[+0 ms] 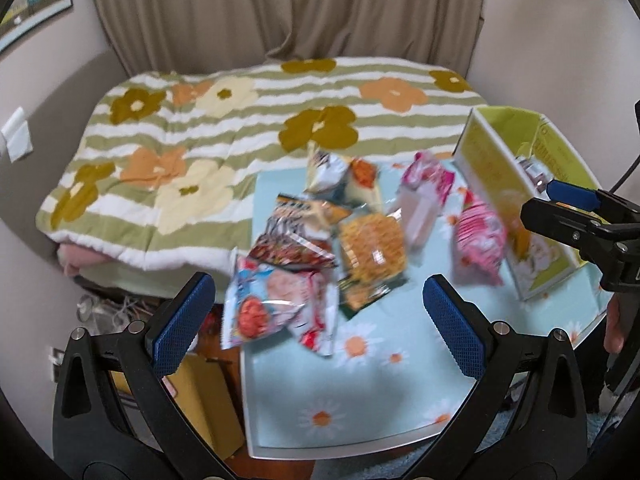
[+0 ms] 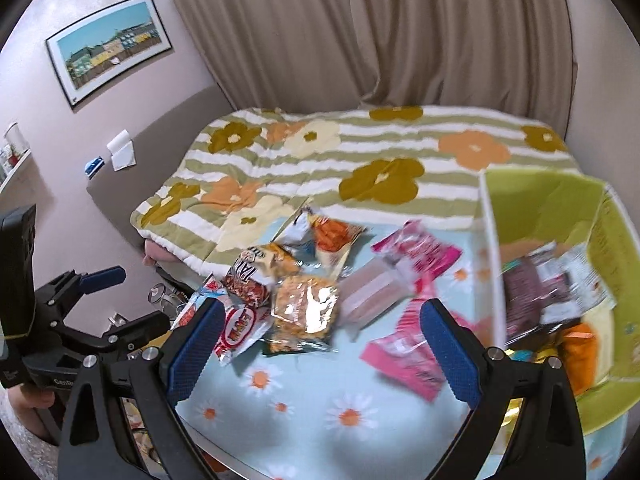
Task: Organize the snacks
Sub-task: 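Move both tools back toward the remaining snacks, then grasp the shrimp flakes bag with the left tool while the right tool grasps the waffle cake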
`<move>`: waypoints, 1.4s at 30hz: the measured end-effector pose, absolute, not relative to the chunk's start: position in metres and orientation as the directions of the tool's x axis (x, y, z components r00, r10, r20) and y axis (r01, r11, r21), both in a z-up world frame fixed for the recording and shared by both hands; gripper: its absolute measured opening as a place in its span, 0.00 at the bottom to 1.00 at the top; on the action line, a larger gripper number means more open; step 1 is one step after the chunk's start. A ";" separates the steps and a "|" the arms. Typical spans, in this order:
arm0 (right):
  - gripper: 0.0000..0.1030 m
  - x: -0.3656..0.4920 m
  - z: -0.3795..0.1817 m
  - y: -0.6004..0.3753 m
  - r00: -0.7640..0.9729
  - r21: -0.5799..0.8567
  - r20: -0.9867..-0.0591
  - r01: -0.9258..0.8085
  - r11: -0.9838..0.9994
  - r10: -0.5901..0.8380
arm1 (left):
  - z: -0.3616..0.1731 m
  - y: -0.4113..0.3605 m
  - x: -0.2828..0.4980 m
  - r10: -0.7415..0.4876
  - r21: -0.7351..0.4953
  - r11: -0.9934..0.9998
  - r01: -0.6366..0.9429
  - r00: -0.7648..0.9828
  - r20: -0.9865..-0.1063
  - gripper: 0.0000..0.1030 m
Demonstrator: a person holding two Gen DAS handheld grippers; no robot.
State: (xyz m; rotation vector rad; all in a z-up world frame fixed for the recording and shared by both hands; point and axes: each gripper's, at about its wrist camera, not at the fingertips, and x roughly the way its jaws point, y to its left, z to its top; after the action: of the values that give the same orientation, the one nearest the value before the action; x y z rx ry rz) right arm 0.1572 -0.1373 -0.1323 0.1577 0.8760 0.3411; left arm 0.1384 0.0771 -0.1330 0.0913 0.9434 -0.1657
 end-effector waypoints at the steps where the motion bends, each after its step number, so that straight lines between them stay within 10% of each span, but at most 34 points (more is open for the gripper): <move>1: 0.94 0.160 -0.140 -0.130 0.585 0.271 -0.736 -0.208 0.940 0.341 | -0.141 0.085 0.141 -0.108 -0.002 0.982 0.187 0.562 -0.820 1.00; 26: 0.94 0.219 -0.246 -0.070 0.479 0.274 -0.837 -0.051 0.960 0.264 | -0.269 0.103 0.205 -0.045 0.055 0.975 0.213 0.438 -0.898 1.00; 42: 0.94 0.233 -0.262 -0.040 0.484 0.153 -0.862 -0.035 0.988 0.151 | -0.266 0.093 0.199 -0.048 0.088 0.958 0.273 0.455 -0.889 0.65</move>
State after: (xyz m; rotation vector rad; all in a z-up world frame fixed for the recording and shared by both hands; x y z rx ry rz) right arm 0.2332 -0.0398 -0.2625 0.1203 1.0601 0.1138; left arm 0.1991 0.0929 -0.2664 0.2314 1.0827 -0.2004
